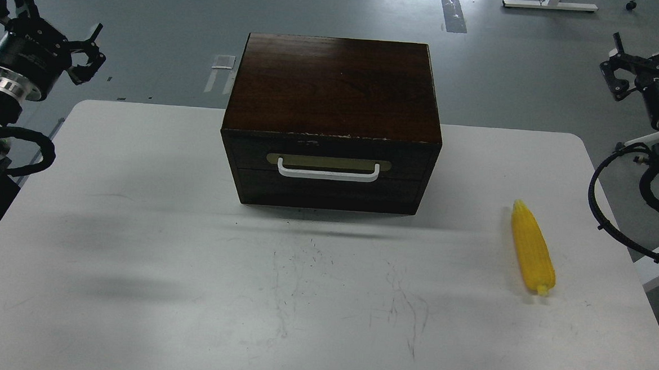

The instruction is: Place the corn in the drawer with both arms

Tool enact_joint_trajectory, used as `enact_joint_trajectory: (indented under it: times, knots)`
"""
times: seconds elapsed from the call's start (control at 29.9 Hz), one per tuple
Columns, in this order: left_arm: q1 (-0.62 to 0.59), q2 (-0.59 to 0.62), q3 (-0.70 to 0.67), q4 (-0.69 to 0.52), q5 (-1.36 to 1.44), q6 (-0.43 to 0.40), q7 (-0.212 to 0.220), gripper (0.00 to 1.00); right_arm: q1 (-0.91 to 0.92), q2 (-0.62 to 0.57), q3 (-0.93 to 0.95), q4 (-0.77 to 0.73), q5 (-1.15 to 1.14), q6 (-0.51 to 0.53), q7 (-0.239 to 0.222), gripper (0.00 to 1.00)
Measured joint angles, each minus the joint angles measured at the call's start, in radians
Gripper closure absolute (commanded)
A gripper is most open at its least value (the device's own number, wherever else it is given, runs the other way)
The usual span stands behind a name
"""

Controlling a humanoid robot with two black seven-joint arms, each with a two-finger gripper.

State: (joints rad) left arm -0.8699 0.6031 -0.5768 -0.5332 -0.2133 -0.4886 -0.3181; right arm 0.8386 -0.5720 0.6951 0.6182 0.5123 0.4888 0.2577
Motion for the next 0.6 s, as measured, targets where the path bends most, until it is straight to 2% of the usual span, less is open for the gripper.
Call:
enact_joint_trajectory:
  times: [0.6]
  knots:
    - [-0.007, 0.007, 0.003, 0.022, 0.010, 0.003, -0.006, 0.02, -0.001, 0.008, -0.002, 0.001, -0.005, 0.000, -0.006, 0.00]
